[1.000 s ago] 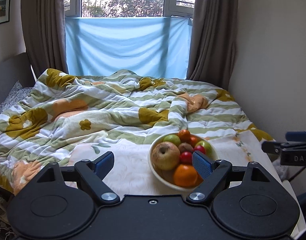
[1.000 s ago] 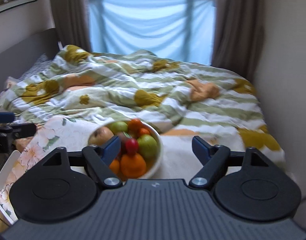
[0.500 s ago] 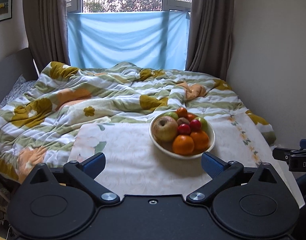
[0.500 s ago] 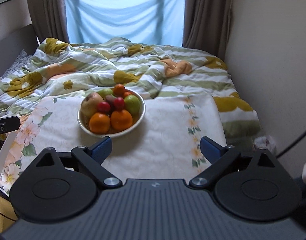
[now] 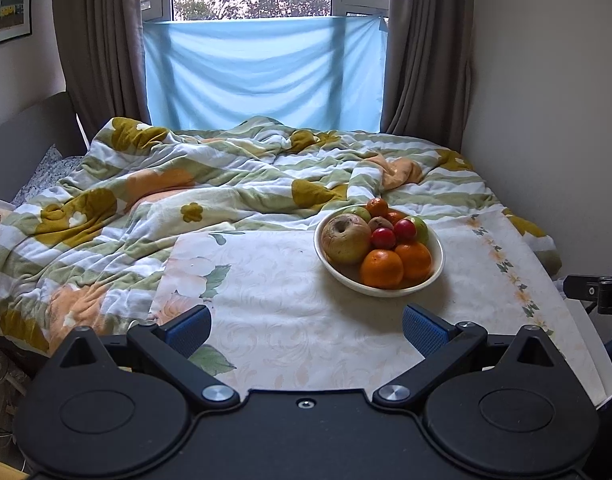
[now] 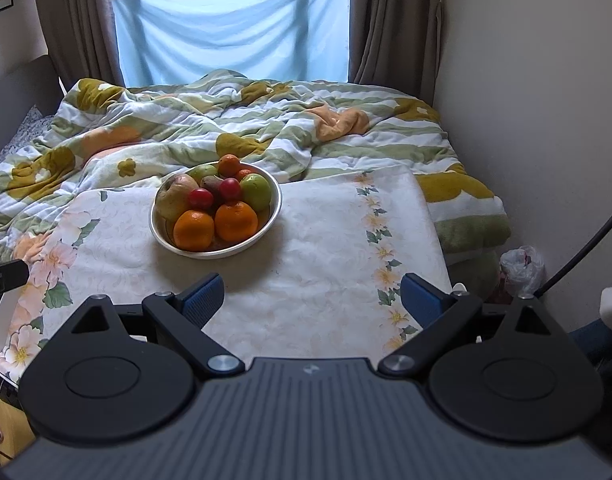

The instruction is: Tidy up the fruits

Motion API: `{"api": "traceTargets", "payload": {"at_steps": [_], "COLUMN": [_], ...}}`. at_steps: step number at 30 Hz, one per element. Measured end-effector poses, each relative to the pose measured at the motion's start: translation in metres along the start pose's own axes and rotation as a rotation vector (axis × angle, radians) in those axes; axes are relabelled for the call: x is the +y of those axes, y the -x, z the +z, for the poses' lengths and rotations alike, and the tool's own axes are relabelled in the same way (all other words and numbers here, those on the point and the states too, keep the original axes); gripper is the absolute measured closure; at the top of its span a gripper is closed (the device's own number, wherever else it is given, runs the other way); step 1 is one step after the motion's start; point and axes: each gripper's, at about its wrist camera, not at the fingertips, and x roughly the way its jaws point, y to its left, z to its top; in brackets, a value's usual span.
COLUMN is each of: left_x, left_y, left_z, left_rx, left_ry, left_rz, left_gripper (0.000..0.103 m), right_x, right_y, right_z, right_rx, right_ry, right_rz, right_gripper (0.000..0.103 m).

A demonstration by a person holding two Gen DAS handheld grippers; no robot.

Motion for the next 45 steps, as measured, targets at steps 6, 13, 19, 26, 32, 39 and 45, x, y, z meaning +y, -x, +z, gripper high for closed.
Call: {"api": "traceTargets", "payload": {"at_steps": [6,13,19,26,32,39,45], "left_x": [0.003,0.003,0.003,0.005,0.007,0.009,0.008], "left_y": [0.002,0.002,0.001,0.000,-0.001,-0.002,-0.002], "left_z": [0.000,0.001,0.002,0.003,0.005,0.008,0.007], "left_rx": [-0.005,-0.008,-0.008,-0.008,-0.009,-0.007,-0.008], "left_ry": [-0.004,-0.006,-0.005,-0.003,-0.003,-0.007,-0.006], "left_rz": [0.000,-0.001,0.000,0.001,0.003,0.004,0.005], "left_gripper": [0.000,0.000,0.000,0.000,0.000,0.000,0.000], "right_x": [0.001,0.005,0.005,0.009,0.009,0.010,0.010], "right_y": [0.001,0.002,0.001,0.000,-0.001,-0.001,-0.002], "right_z": [0.000,0.000,0.000,0.000,0.001,0.001,0.001], "right_rx": [0.000,0.000,0.000,0.004,0.004,0.006,0.006], "right_ry": [0.002,0.003,0.002,-0.001,-0.001,-0.002,-0.002], "right_rz": [0.000,0.001,0.000,-0.001,-0.001,0.001,0.002], "right_gripper": [0.000,0.000,0.000,0.000,0.000,0.000,0.000]}}
